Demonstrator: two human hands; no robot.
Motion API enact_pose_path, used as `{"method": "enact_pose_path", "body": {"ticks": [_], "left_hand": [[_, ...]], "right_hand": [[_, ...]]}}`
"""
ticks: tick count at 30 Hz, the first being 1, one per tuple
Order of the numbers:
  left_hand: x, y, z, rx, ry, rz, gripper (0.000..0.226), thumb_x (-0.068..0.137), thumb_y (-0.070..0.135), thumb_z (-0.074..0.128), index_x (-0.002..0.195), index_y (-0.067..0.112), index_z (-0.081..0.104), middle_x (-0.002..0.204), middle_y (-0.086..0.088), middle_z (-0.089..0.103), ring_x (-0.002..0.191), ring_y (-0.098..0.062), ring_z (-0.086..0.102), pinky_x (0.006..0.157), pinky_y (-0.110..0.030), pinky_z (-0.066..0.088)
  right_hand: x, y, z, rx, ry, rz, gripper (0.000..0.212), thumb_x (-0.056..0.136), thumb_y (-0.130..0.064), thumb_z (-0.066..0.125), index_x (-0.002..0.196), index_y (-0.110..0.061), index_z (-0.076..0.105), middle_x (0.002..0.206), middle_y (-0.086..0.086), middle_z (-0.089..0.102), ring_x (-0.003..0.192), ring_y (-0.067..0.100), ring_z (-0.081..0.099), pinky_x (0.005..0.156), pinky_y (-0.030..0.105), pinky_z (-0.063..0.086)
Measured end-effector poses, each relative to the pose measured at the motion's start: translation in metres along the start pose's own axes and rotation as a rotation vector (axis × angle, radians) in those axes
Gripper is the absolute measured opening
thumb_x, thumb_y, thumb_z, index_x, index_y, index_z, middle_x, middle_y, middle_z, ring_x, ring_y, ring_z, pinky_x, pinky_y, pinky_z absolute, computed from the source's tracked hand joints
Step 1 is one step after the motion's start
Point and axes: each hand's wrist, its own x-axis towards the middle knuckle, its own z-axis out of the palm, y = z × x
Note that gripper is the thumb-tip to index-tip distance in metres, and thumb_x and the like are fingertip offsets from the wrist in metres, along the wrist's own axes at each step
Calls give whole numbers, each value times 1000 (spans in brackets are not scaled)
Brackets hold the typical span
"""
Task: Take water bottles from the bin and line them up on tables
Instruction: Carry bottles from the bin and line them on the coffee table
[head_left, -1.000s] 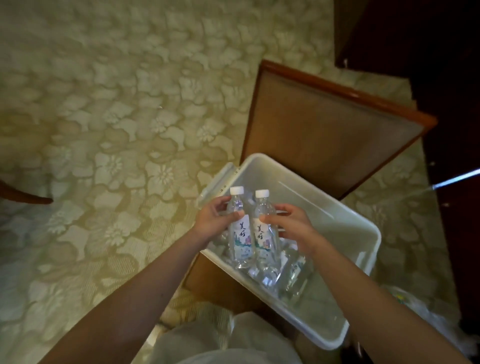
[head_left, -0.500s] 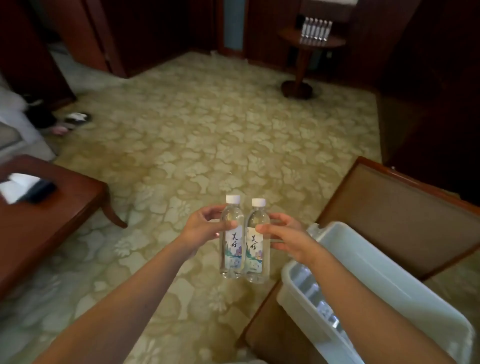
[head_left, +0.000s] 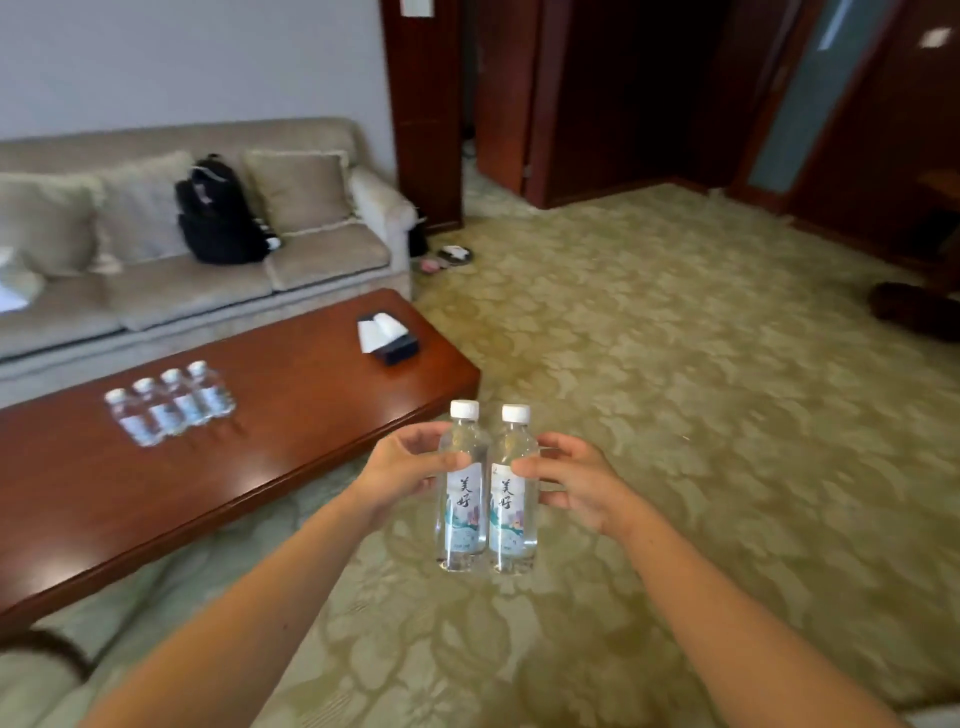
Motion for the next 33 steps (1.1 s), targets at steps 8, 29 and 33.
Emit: {"method": "enact_pose_path", "body": {"ticks": [8, 29, 33], "left_hand": [[-4, 6, -111, -85, 315, 21, 49, 47, 26, 95, 92, 29, 77, 101, -6, 76, 99, -32, 71, 95, -55, 51], [173, 56, -337, -104, 778, 39, 54, 59, 21, 90, 108, 26, 68, 102, 0, 74, 91, -13, 71, 69, -23, 54], [201, 61, -375, -94, 792, 9, 49, 65, 14, 88, 106, 27, 66, 103, 1, 72, 88, -10, 69, 65, -21, 52]], "right_hand": [[80, -39, 116, -138, -271, 4, 53, 72, 1, 83, 119, -10, 62, 110, 11, 69, 86, 19, 73, 69, 34, 60], [378, -164, 339, -361, -737, -53, 44, 73, -9, 83, 113, -20, 67, 110, 3, 73, 105, 20, 70, 92, 44, 57], [418, -171, 369, -363, -773, -19, 47, 73, -10, 83, 116, -19, 68, 108, 1, 75, 106, 21, 70, 93, 45, 56]]}}
